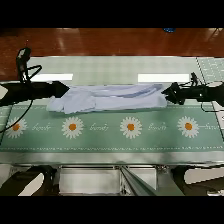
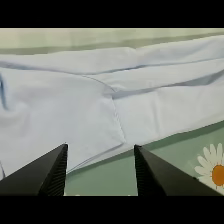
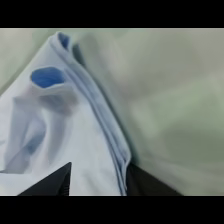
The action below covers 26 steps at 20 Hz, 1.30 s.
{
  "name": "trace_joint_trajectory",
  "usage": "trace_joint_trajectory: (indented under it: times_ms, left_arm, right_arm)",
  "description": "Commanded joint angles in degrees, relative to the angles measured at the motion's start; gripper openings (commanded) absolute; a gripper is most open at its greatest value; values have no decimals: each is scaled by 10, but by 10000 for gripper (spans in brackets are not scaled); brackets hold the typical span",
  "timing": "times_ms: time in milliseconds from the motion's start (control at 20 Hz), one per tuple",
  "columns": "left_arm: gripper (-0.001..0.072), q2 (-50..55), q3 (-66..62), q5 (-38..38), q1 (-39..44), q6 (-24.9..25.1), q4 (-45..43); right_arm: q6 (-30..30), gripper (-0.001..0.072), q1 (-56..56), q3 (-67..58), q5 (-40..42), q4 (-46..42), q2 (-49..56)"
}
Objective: Fold the shirts.
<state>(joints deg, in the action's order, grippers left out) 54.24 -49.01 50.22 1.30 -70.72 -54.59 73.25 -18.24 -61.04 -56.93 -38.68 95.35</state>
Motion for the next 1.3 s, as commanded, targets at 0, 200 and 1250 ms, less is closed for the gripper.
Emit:
trace_joint_trajectory:
  times_ms: [0,200,1250]
  left_arm:
    - [505,23,12,-24,21,4,21]
    - [468,61,11,-22,28,4,39]
    - [15,560,-407,63,498,-123,162]
  right_arm:
    - [-16,366,56,-45,-8,48,42]
    - [-50,20,84,-105,-44,46,23]
    - [115,19,81,119,-162,-106,-631]
